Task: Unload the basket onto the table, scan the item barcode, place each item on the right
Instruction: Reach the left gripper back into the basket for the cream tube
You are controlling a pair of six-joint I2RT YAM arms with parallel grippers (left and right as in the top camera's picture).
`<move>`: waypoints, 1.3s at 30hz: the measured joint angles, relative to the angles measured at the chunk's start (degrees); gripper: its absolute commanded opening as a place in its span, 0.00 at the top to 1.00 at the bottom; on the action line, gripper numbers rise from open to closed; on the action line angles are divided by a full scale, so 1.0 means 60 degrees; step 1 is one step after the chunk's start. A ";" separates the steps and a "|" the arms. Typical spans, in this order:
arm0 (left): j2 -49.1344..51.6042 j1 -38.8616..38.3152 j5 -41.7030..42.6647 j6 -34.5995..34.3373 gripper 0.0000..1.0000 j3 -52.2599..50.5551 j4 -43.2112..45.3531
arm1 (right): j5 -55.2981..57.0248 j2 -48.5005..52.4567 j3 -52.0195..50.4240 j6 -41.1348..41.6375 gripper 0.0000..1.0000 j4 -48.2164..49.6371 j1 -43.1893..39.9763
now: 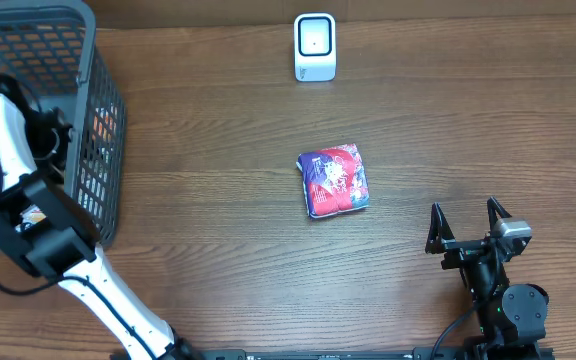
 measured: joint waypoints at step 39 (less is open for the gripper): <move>0.0725 0.0000 -0.0182 0.0164 0.96 0.1144 -0.1756 | 0.0004 0.0000 0.0000 -0.0004 0.00 0.0007 0.0000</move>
